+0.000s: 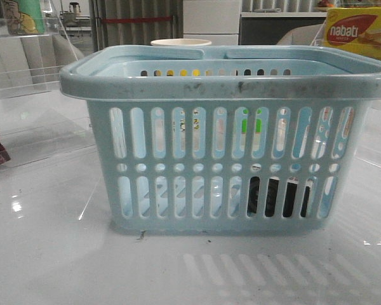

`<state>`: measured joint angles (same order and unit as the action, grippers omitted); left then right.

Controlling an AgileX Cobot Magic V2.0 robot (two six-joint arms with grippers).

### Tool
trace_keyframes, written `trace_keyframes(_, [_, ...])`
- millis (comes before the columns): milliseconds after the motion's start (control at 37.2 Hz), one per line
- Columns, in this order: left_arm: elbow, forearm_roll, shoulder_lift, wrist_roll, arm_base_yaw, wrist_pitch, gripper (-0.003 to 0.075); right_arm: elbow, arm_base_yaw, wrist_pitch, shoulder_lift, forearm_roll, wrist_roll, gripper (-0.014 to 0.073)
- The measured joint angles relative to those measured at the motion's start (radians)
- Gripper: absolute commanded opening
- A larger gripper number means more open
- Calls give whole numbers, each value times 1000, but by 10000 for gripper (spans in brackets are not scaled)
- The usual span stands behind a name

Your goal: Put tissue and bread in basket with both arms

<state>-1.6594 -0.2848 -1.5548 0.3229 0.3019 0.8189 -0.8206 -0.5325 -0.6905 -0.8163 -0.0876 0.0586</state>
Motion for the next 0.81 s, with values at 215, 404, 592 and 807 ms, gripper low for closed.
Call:
trace_keyframes(215, [0, 0, -54, 54, 240, 75, 91, 0, 0, 0, 0, 0, 0, 552])
trace_keyframes(404, [0, 4, -163, 56, 306, 86, 260, 0, 0, 0, 0, 0, 0, 552])
trace_keyframes(592, [0, 8, -209, 57, 306, 79, 511, 0, 0, 0, 0, 0, 0, 552])
trace_keyframes(807, [8, 10, -108, 57, 306, 97, 509, 0, 0, 0, 0, 0, 0, 552])
